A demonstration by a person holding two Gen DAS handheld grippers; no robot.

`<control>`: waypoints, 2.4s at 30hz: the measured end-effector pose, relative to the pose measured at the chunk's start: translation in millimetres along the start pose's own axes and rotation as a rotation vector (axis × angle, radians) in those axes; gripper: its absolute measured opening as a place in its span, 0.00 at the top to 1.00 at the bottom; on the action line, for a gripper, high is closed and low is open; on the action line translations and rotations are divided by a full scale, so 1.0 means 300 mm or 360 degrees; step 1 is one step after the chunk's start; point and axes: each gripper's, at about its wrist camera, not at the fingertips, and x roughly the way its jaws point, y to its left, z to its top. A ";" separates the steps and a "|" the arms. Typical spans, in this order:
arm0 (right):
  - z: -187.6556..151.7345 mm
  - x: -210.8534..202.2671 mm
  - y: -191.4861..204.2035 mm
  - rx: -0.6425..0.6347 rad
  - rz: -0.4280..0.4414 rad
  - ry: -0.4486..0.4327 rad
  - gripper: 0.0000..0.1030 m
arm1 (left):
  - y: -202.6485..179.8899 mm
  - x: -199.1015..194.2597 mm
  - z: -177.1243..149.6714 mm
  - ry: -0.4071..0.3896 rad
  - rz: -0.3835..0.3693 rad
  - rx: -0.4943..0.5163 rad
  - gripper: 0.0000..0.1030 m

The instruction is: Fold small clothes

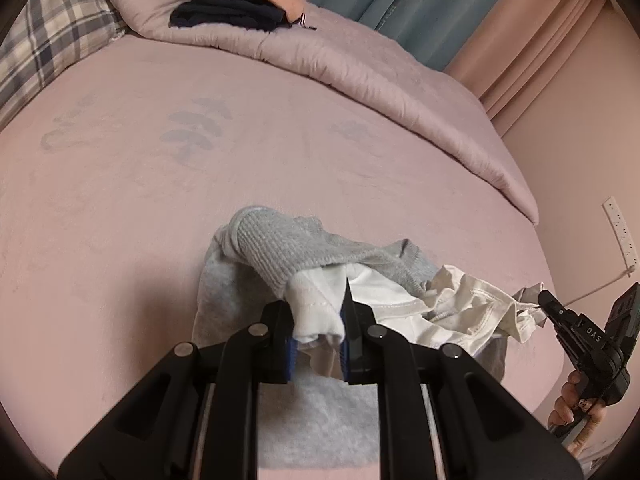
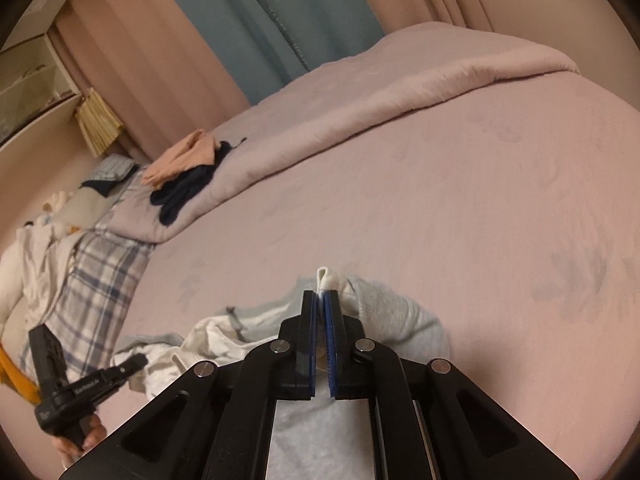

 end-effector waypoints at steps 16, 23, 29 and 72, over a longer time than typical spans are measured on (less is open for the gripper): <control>0.055 0.226 -0.062 0.0046 -0.0150 0.0153 0.97 | 0.110 0.281 0.092 0.0224 0.0148 -0.0100 0.79; 0.075 0.194 -0.077 -0.0008 -0.0201 0.0167 0.69 | 0.125 0.152 0.110 0.0071 0.0053 -0.0107 0.27; 0.075 0.156 -0.108 0.0003 -0.0211 0.0139 0.46 | 0.183 0.100 0.087 0.0062 0.0129 -0.0090 0.20; 0.045 0.510 -0.039 -0.0260 -0.0408 0.0365 0.84 | 0.285 0.214 -0.005 0.0116 0.0414 -0.0092 0.87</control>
